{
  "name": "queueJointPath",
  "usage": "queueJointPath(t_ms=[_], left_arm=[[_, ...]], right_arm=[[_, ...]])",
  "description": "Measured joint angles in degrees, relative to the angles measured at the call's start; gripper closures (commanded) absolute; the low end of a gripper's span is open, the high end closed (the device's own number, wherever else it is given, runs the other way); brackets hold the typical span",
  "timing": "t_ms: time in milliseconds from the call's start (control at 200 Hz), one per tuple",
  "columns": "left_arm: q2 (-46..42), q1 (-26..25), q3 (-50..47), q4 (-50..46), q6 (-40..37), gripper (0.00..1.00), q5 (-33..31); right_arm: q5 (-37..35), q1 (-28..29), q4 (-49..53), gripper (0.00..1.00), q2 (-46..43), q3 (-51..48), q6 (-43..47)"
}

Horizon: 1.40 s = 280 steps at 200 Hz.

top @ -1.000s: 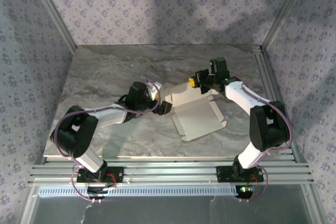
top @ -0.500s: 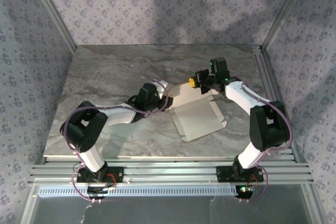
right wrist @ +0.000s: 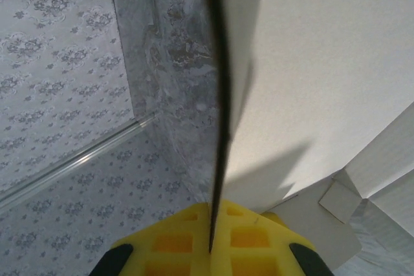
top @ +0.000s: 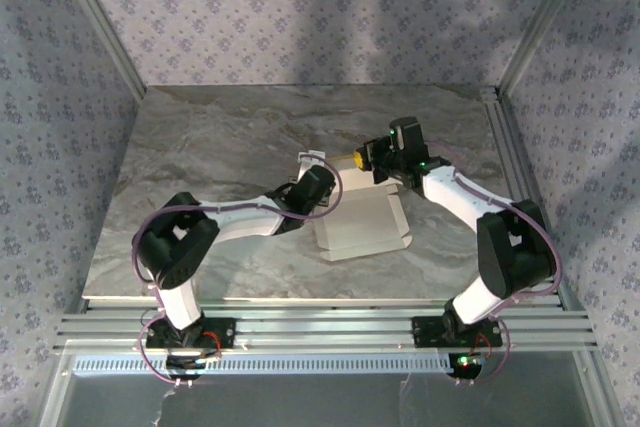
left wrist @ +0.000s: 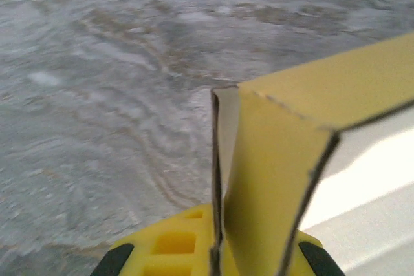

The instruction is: Fold the paper box

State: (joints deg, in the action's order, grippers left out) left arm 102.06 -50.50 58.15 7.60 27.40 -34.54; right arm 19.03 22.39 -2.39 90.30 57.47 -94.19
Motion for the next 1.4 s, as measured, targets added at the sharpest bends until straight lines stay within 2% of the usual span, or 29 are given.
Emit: queueJointPath(t_ms=[30,100,175,255,375,565,625,820,969,1159,1399], left_arm=[[0.6,-0.3,0.8,-1.2,1.0,0.98,-1.7],[1.3,-1.1,1.3,-2.7,2.2,0.65,-4.3],[1.1,-1.7,0.2,-3.3,2.3,0.44,-5.9],[-0.7,-1.7,-3.5,-0.6,2.3,0.33,-5.2],[-7.5,-1.6,-9.9,0.9,2.1,0.24,-1.4],[-20.5,-1.0,-13.7,0.1,1.8,0.23,6.0],[-24.7,-0.1,-13.9,-0.6,2.8,0.28,8.5],[-32.8,10.7,-14.9,-2.3,8.3,0.38,17.9],[-34.2,15.9,-16.8,-4.6,8.9,0.40,22.0],[-34.0,20.6,-16.7,-4.9,8.1,0.42,25.4],[-27.2,24.0,-15.3,-3.1,5.4,0.47,32.4]], right_arm=[[-1.1,0.7,-1.2,1.00,0.0,-0.6,-0.5],[-2.4,1.6,-3.4,1.00,-0.1,-1.8,-1.1],[-2.8,1.6,-3.8,1.00,-0.1,-2.4,-0.8],[-2.7,1.1,-4.7,1.00,-0.2,-3.2,0.7],[-2.8,1.3,-9.2,1.00,-0.6,-6.6,3.8],[-3.2,0.9,-17.2,1.00,-1.5,-13.7,6.7],[-3.2,0.5,-19.6,1.00,-1.7,-15.3,7.4],[-2.1,-0.6,-28.3,1.00,-2.2,-16.5,12.4],[-1.0,-1.4,-36.8,1.00,-1.5,-16.0,14.7],[2.5,-2.9,-51.0,1.00,7.8,-12.1,14.1],[7.6,-5.9,-57.4,1.00,13.8,-13.5,13.0]])
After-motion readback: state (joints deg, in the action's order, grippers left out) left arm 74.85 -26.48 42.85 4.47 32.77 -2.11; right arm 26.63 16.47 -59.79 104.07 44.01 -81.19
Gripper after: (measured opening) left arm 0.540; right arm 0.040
